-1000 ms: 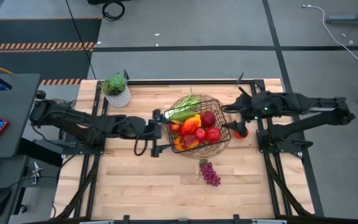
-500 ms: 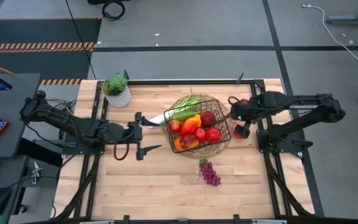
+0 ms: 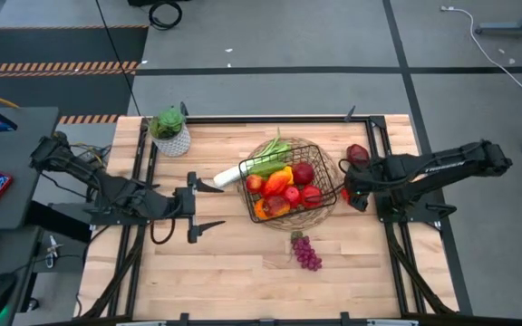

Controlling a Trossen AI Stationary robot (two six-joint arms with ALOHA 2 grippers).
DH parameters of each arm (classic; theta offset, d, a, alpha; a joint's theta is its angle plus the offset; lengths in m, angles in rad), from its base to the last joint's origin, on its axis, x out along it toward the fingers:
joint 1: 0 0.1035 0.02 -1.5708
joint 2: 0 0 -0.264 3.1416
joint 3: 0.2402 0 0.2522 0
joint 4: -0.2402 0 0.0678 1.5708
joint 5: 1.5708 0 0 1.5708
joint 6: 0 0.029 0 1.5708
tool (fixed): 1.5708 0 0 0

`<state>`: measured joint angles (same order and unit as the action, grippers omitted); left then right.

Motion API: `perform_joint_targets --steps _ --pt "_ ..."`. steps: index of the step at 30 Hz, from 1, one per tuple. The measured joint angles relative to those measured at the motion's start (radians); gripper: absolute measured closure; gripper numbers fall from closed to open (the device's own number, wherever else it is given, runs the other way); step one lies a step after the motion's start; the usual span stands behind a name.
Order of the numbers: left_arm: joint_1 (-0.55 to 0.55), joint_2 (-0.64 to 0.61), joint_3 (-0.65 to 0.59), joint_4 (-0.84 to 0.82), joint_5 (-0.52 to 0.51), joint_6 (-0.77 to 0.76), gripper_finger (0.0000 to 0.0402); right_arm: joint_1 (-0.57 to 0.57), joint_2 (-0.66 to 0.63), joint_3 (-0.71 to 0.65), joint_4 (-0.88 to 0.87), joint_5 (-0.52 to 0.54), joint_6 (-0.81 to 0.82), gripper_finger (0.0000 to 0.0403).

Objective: Build produce basket
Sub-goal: Put the apple into the wire basket

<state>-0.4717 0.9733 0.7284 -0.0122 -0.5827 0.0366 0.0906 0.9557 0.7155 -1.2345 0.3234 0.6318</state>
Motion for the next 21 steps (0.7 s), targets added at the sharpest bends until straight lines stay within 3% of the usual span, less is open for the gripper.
perform_joint_targets --steps 10,16,21 --pt "-0.076 -0.002 0.0 -0.04 -0.139 -0.006 0.0006 0.111 -0.025 -0.041 0.142 0.056 0.113 0.0003" --pt "-0.078 -0.002 0.0 -0.039 -0.144 -0.007 0.0006 0.119 -0.014 -0.053 0.093 0.049 0.162 0.0003" --pt "-0.078 -0.002 0.0 -0.038 -0.143 -0.003 0.0006 0.124 0.008 -0.114 0.199 -0.003 0.18 0.0003"
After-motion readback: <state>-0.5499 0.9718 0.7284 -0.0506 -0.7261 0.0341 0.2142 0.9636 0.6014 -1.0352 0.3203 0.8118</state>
